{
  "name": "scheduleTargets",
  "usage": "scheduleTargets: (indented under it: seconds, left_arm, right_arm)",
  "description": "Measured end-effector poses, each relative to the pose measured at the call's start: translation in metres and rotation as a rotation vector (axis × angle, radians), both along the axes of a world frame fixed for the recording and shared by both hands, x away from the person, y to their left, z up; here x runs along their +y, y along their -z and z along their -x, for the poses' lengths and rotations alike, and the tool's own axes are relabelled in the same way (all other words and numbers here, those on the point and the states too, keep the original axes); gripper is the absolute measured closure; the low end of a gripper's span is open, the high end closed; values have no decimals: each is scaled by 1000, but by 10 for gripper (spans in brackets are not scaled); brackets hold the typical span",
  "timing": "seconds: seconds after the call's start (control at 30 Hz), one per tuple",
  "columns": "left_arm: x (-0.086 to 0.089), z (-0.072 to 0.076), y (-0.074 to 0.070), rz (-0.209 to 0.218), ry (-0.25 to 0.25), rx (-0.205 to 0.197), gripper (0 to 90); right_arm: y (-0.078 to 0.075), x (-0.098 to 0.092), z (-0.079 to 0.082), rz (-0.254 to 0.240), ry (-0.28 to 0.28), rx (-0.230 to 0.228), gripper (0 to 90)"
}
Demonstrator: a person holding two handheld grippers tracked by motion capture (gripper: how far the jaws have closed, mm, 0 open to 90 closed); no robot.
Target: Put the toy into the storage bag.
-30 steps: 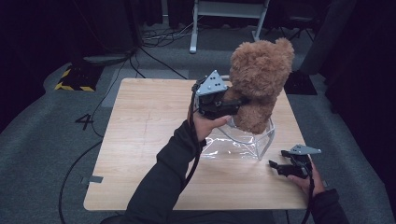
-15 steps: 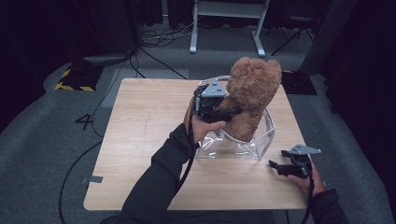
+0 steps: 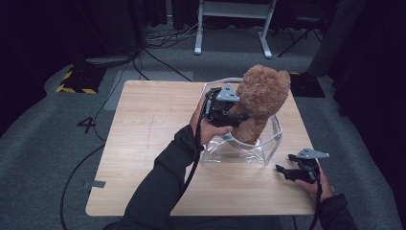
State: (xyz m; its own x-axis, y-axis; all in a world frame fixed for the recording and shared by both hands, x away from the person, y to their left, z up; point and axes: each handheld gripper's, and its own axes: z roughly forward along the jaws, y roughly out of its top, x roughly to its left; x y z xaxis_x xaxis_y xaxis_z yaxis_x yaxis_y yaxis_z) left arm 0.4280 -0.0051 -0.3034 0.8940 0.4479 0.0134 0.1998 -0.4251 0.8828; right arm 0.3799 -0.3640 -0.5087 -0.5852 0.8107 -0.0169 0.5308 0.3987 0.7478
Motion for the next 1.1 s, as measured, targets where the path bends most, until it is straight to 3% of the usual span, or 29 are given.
scheduleTargets:
  seconds: [0.43, 0.53, 0.6, 0.63, 0.83, 1.1]
  left_arm:
    - [-9, -3, 3, -80, 11, 18, 553]
    - [-14, -5, 4, -130, 23, 24, 549]
    - [-15, -5, 4, -141, 23, 26, 546]
    - [-17, -6, 5, -168, 22, 24, 544]
    - [-21, -7, 7, -215, 23, 30, 534]
    - [-24, -10, 8, -331, 39, 58, 526]
  right_arm:
    - [0, 0, 0, 0, 1, 1, 221]
    - [0, 0, 0, 0, 0, 0, 221]
    - [0, 0, 0, 0, 1, 1, 221]
    - [0, 0, 0, 0, 0, 0, 221]
    - [0, 0, 0, 0, 0, 0, 221]
    - [0, 0, 0, 0, 0, 0, 221]
